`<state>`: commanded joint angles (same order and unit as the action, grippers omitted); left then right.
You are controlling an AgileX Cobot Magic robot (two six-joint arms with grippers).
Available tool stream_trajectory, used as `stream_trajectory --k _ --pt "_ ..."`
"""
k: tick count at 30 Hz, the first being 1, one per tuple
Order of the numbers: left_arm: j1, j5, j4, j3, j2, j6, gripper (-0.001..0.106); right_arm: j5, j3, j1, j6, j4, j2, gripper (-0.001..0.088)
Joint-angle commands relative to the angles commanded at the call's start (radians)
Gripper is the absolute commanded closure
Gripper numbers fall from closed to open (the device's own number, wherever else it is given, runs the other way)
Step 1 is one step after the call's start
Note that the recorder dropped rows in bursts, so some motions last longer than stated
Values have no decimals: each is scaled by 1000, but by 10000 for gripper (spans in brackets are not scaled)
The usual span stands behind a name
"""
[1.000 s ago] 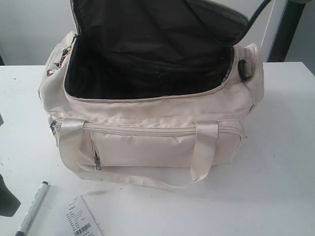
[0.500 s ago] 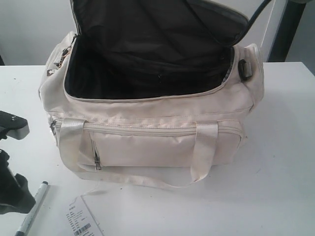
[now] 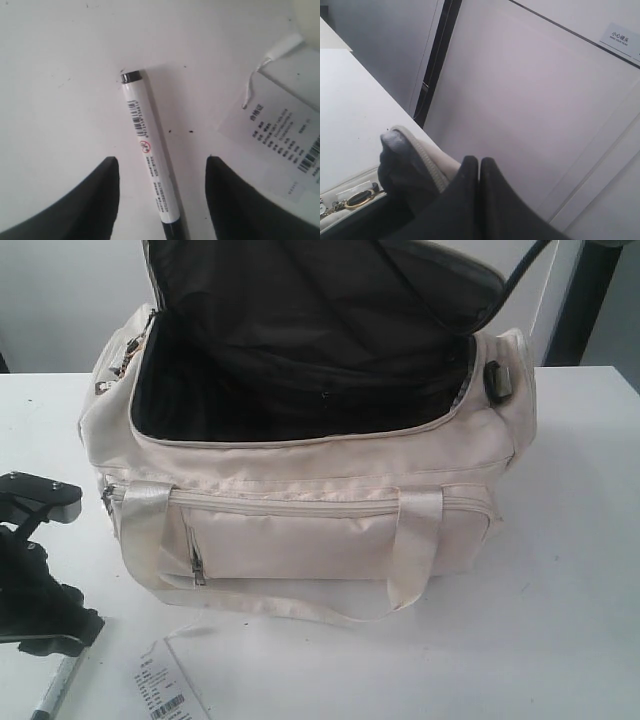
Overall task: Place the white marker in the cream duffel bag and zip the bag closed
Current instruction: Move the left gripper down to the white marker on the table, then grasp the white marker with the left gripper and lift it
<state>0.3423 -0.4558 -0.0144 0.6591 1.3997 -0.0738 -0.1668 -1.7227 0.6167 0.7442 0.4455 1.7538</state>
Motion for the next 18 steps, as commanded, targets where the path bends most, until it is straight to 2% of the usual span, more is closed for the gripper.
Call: stream_trajectory --k 15,18 --pt "0 64 0 -2 96 -41 498 0 0 0 0 0 0 868" --pt "0 119 0 -29 104 -43 498 0 0 0 0 0 0 868"
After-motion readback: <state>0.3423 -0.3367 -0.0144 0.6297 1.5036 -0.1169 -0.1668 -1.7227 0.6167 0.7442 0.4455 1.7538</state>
